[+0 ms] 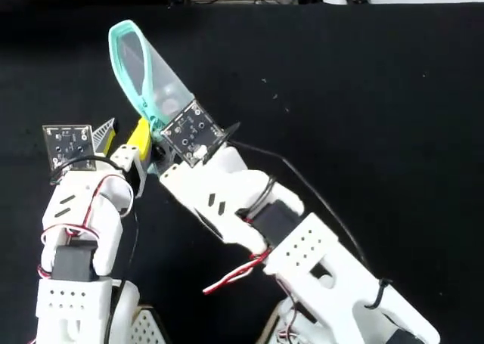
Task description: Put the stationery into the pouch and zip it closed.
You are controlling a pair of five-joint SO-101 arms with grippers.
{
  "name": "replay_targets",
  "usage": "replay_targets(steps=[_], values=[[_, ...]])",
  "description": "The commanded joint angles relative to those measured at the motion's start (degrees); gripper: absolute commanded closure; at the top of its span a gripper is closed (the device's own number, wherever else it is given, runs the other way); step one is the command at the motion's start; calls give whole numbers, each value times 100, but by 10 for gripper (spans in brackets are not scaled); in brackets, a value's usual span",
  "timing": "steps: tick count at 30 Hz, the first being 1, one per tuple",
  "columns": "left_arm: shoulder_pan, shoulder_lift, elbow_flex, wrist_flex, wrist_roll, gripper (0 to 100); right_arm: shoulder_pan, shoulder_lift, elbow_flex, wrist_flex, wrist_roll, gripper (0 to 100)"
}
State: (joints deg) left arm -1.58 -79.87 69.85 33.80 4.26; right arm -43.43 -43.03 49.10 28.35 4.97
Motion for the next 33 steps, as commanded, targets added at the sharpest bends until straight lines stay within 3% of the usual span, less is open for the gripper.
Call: replay_targets(steps=[1,8,18,33], values=[[-31,-9,-57,-149,9,808,-97,31,-31,-158,-35,763],[-180,-9,-40,-158,0,808,-105,268,259,-985,-35,763],[-374,-9,57,-334,0,808,-299,418,233,-1037,-35,765],[-163,-9,163,-448,18,808,360,435,268,-1310,-18,765]])
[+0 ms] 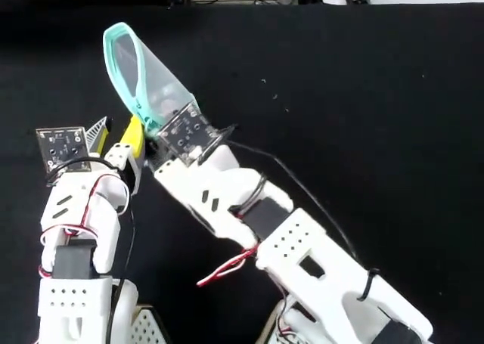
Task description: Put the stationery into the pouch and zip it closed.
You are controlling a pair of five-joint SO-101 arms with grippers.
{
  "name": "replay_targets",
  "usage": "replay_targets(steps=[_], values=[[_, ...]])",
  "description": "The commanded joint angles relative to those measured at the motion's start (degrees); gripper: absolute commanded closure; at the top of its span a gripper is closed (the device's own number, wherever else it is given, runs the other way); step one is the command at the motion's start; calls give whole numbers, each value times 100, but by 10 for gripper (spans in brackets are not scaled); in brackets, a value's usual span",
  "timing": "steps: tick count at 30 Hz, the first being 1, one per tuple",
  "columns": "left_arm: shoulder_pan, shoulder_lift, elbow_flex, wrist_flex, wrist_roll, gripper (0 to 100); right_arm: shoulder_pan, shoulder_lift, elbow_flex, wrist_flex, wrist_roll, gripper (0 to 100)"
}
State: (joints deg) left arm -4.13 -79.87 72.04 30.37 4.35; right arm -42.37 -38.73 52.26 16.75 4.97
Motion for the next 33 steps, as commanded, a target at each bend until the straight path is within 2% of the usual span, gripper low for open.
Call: replay_targets(steps=[1,4,9,15,20,25,29,33], values=[[92,-9,-57,-114,9,808,343,4,-48,-149,-26,765],[92,-9,-57,-123,9,808,527,4,-48,-123,-26,766],[92,-9,-57,-123,9,808,396,4,-57,-149,9,787],[92,-9,-40,-123,9,808,413,-13,-75,-220,26,990],[66,-9,-40,-114,0,808,413,-40,-48,-229,35,986],[84,-9,-40,-114,0,808,536,-154,-75,-97,589,986],[84,-9,-40,-123,0,808,501,-637,-374,765,1090,986],[92,-9,-40,-123,0,808,501,-998,-892,1609,1275,986]])
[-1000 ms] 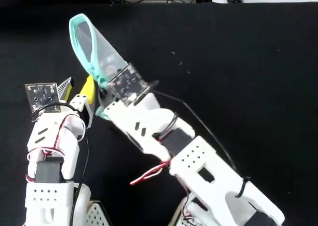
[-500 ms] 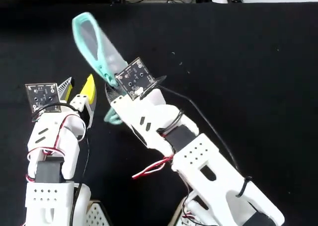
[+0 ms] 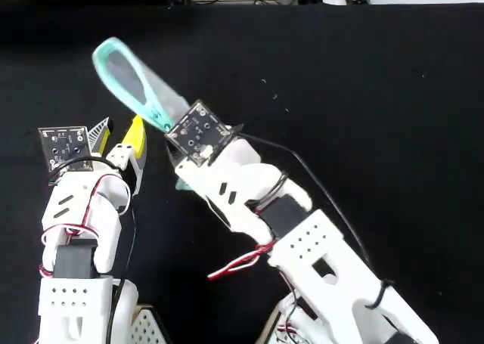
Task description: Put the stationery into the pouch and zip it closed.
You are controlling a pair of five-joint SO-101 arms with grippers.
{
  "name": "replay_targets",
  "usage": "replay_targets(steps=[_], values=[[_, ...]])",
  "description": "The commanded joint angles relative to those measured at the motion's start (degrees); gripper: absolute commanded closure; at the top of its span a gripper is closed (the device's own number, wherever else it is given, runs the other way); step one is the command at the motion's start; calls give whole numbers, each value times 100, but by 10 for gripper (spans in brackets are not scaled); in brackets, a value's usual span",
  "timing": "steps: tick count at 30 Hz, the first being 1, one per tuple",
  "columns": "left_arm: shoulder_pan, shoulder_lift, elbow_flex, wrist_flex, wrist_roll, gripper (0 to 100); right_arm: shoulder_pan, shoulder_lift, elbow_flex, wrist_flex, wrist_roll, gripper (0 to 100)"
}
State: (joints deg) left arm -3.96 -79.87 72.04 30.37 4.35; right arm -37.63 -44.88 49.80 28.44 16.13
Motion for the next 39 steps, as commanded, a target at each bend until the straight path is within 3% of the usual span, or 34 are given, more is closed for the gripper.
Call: replay_targets(steps=[1,13,19,30,34,39], values=[[75,-9,-40,-114,0,808,26,-418,-752,571,202,986],[75,-9,-40,-97,0,808,26,-453,-980,1134,651,985],[75,-9,-40,-97,0,808,35,-462,-954,1873,624,942],[75,-9,-40,-97,0,808,35,-470,-1033,2303,598,935],[75,-9,-40,-97,0,808,26,-470,-1393,2752,571,860],[75,-9,-40,-97,0,808,18,-470,-1684,2884,598,917]])
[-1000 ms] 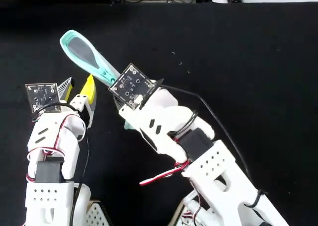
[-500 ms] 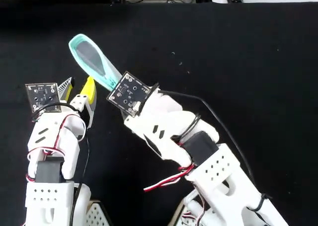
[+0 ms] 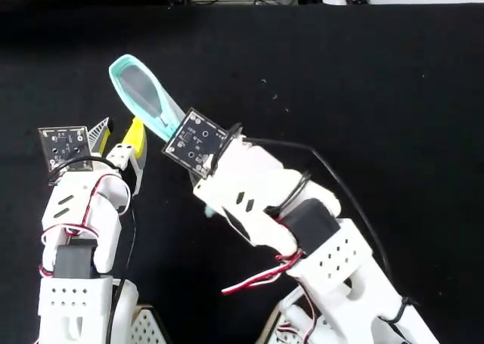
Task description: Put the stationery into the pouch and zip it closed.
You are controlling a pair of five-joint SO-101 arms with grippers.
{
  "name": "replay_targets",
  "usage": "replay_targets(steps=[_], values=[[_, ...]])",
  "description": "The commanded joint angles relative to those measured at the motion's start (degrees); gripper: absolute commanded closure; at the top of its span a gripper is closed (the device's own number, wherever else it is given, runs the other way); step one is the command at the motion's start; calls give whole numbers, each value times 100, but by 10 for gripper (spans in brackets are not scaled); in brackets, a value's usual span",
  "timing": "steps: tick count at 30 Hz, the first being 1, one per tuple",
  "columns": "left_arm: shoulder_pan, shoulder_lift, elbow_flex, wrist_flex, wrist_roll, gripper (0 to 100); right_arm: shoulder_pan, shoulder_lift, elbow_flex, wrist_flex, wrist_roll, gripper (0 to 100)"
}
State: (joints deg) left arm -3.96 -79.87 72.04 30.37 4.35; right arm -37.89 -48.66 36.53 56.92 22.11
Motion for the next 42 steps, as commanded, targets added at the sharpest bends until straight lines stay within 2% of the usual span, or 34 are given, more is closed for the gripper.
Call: replay_targets(steps=[1,5,16,20,23,25,27,32,35,42], values=[[75,-9,-40,-97,0,808,44,-92,-365,35,0,929],[75,-9,-40,-88,0,808,44,-101,-374,35,9,988],[75,-9,-40,-88,0,808,70,-690,-673,35,9,986],[84,-44,-40,-18,0,808,79,-681,-637,-413,9,986],[207,-53,-136,229,0,808,79,-620,-646,-1011,9,986],[391,-53,-259,510,-255,808,79,-444,-690,-1292,105,986],[637,-53,-409,809,-536,808,79,-207,-813,-1371,308,986],[1068,-62,-927,1565,-580,808,79,286,-1147,-1363,598,986],[1297,-62,-1235,1978,-589,807,62,462,-1569,-1116,862,986],[1587,-62,-1666,2382,-554,807,62,1262,-3380,378,1538,986]])
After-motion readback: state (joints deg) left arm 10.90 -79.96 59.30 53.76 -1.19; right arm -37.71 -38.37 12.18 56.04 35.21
